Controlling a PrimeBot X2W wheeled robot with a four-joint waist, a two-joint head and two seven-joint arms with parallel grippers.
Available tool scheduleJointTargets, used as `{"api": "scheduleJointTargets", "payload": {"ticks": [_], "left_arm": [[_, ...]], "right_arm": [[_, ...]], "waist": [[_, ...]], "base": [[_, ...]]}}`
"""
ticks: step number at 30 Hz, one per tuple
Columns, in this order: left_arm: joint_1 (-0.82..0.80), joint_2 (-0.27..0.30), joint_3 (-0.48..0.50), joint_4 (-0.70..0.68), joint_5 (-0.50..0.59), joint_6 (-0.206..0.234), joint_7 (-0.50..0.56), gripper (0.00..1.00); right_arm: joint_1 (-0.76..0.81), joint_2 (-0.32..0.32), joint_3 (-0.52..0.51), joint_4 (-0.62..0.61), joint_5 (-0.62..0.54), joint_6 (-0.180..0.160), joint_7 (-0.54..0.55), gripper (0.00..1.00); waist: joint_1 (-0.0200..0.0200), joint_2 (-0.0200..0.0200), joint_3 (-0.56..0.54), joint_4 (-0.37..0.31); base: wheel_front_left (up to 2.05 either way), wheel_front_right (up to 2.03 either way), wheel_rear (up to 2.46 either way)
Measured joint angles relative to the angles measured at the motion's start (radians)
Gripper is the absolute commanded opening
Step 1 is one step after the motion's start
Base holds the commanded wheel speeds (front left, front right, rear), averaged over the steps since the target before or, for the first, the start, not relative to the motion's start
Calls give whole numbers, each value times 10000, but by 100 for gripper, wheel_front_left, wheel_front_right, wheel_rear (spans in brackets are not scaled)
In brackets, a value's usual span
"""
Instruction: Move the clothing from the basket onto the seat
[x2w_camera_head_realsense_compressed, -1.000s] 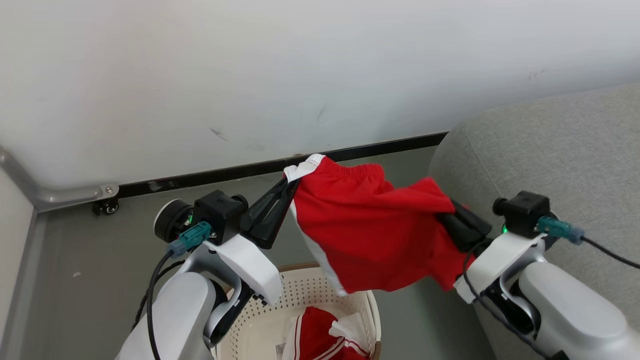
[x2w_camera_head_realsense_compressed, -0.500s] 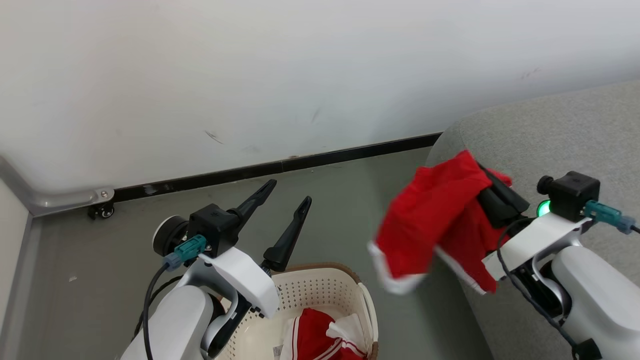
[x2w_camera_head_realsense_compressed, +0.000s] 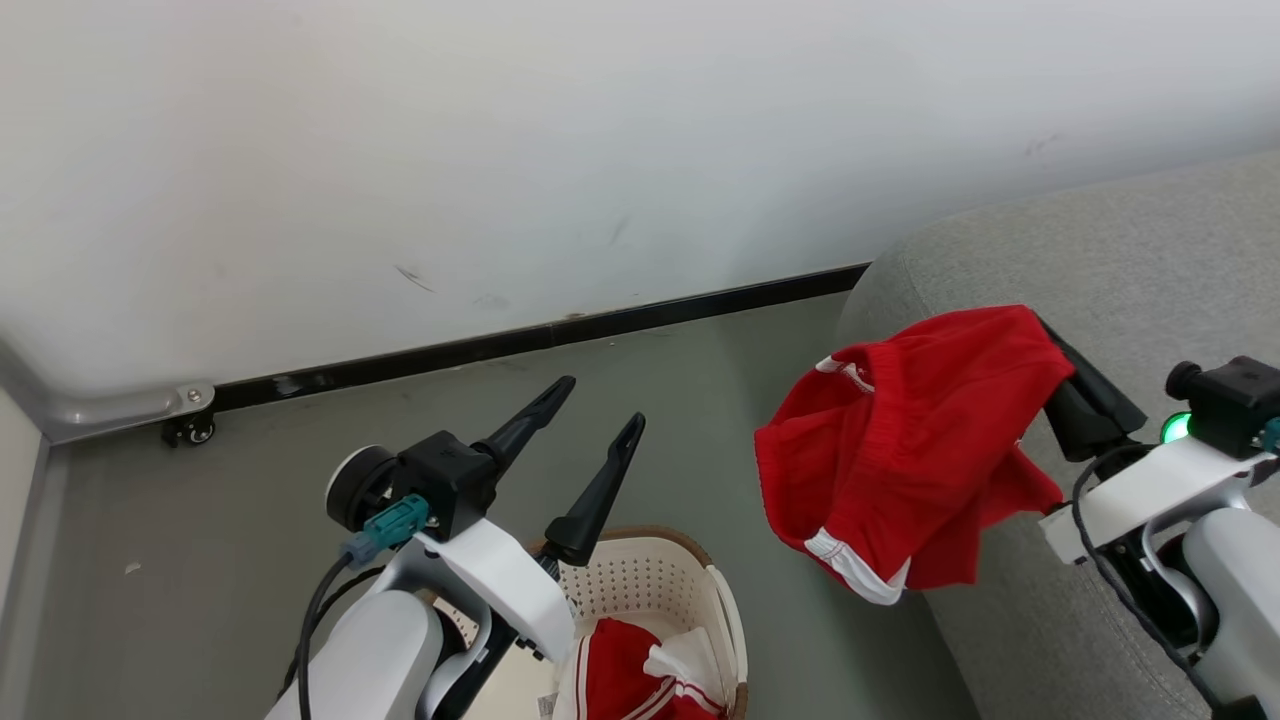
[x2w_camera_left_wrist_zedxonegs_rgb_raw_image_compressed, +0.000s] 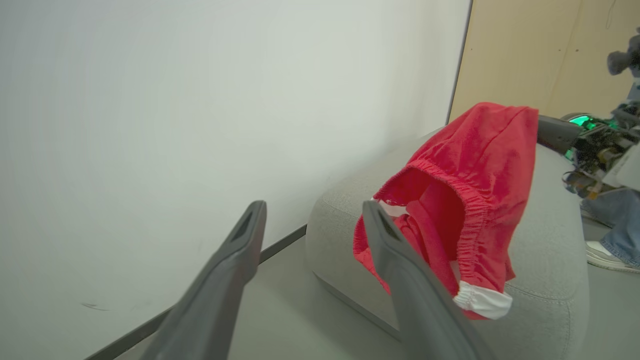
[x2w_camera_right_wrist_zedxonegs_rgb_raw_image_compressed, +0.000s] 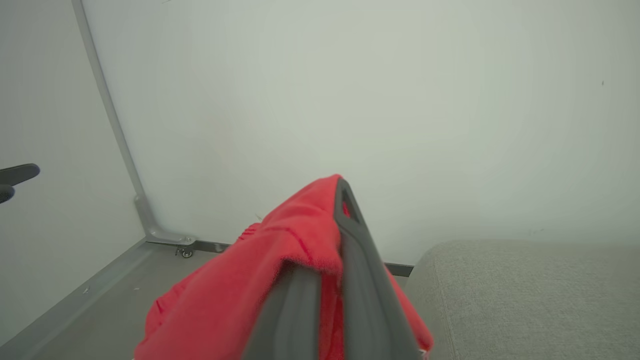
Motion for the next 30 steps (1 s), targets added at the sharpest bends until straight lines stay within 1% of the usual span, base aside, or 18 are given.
{"api": "scheduleJointTargets", "payload": {"ticks": [4,15,30], "left_arm": [[4,-4,-201,-71,-35,-29,-42,100],[180,-71,-756,-182,-173,-36,-130,100],[233,-134,-1523,-493,-397,-38,-226,100]], "right_arm": [[163,-176,-351,-144,-251,0,0,0],[586,-474,-1126,-441,-412,0,0,0],[1011,-654,-1684,-673,-491,0,0,0]], "waist": [[0,0,2,-111],[0,0,25,-581],[0,0,176,-1474]], "base": [[0,0,0],[0,0,0],[0,0,0]]}}
